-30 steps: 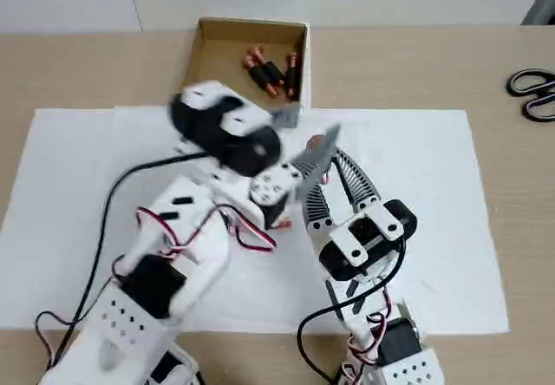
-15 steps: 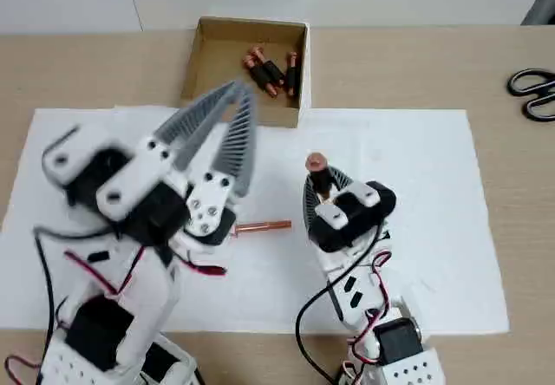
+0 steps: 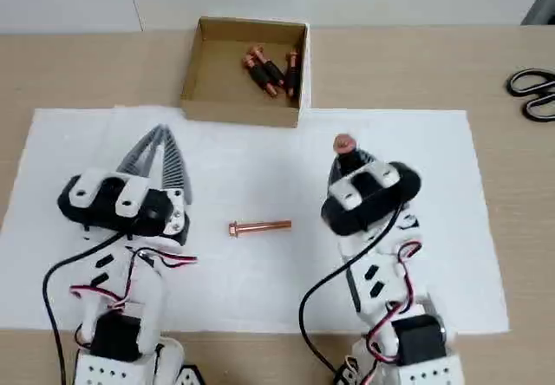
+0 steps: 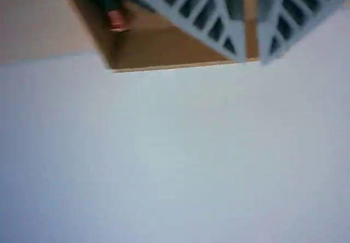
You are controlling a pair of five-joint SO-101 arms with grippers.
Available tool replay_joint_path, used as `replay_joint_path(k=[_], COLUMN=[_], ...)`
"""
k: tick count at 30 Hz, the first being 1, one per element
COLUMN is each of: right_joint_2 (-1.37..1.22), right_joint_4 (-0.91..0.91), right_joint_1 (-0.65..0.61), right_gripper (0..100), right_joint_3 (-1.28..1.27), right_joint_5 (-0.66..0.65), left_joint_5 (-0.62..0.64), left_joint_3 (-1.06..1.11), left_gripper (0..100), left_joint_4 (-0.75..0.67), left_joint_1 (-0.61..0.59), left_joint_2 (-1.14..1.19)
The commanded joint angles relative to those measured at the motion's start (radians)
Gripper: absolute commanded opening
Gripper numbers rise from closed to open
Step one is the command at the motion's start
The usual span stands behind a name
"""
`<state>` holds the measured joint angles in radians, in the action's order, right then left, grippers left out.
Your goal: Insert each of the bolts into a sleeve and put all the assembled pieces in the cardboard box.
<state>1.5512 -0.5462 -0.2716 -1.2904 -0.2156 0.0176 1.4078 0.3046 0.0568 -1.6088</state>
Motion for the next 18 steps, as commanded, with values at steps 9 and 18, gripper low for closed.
replay_joint_path(k=[9, 18], right_joint_2=[-0.638, -1.181], right_joint_4=[0.515, 0.576], right_joint_1=[0.002, -0.001], right_gripper=[0.4, 0.4], right_joint_3=[0.315, 0.72], right_joint_5=[0.029, 0.302], left_joint_5=[-0.002, -0.002], left_joint_3=[0.114, 0.116], left_gripper=[1, 1], left_joint_4=[-0.023, -0.021], left_joint_1=[-0.227, -0.226], left_joint_2=[-0.206, -0.206])
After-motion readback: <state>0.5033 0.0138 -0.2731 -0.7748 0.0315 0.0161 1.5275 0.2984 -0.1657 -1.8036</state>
